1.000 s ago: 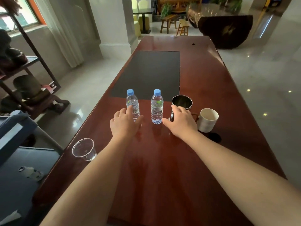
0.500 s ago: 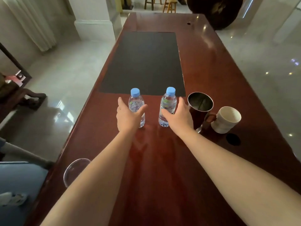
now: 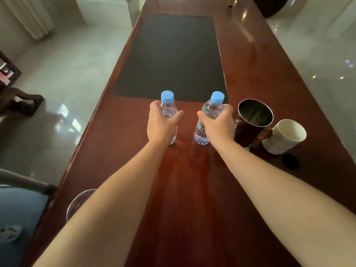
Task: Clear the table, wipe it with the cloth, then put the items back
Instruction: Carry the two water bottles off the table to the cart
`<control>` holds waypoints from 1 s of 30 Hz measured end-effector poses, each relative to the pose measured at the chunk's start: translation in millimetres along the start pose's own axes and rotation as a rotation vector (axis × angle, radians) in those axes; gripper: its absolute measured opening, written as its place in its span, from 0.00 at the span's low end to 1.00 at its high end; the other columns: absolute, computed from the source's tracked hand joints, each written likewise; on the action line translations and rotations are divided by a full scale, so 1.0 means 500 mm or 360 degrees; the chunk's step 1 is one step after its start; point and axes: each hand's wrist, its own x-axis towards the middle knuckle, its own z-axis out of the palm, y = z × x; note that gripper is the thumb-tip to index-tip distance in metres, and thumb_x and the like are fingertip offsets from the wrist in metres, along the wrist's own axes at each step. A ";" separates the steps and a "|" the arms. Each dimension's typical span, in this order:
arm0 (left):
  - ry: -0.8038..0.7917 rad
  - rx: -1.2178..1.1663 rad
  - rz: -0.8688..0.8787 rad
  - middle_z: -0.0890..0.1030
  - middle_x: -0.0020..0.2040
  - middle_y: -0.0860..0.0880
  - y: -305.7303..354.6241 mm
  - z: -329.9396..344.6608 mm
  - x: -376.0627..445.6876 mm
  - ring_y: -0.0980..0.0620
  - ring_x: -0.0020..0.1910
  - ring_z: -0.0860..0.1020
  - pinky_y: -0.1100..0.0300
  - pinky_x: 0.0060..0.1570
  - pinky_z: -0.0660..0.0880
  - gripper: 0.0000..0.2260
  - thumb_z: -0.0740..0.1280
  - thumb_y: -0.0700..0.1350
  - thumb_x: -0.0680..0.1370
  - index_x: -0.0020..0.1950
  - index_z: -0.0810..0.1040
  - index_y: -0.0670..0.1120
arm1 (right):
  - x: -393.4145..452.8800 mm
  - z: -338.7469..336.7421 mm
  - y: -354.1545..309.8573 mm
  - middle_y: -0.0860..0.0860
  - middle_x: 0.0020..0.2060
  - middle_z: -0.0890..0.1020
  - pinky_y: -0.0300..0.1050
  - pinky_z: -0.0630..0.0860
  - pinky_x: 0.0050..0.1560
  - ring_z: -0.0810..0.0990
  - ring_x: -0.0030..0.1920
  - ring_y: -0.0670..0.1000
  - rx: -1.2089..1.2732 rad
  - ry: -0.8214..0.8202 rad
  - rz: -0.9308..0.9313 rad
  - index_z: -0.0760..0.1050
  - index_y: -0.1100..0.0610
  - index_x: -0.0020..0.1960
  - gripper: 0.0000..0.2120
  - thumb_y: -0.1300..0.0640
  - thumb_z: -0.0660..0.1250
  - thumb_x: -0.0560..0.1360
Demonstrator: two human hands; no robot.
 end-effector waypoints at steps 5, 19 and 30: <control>0.0049 0.0063 0.0040 0.76 0.59 0.54 -0.003 0.001 -0.003 0.54 0.52 0.77 0.57 0.46 0.69 0.28 0.73 0.58 0.71 0.65 0.66 0.50 | 0.003 0.000 0.000 0.49 0.54 0.79 0.46 0.74 0.48 0.80 0.52 0.53 -0.0055 0.0028 -0.0074 0.66 0.53 0.61 0.28 0.42 0.72 0.69; 0.0283 0.0113 0.0031 0.77 0.59 0.53 0.007 -0.119 -0.034 0.56 0.49 0.75 0.62 0.40 0.67 0.27 0.72 0.58 0.73 0.66 0.66 0.50 | -0.032 0.012 -0.060 0.46 0.47 0.76 0.55 0.77 0.53 0.80 0.50 0.54 0.0029 -0.0066 -0.0150 0.66 0.51 0.56 0.25 0.41 0.72 0.69; 0.0691 0.0094 -0.0187 0.72 0.54 0.58 -0.038 -0.318 -0.111 0.56 0.47 0.73 0.59 0.45 0.66 0.28 0.72 0.60 0.72 0.65 0.66 0.50 | -0.117 0.100 -0.163 0.46 0.47 0.77 0.45 0.70 0.47 0.77 0.46 0.51 0.0199 -0.0479 -0.0341 0.67 0.51 0.56 0.25 0.41 0.74 0.67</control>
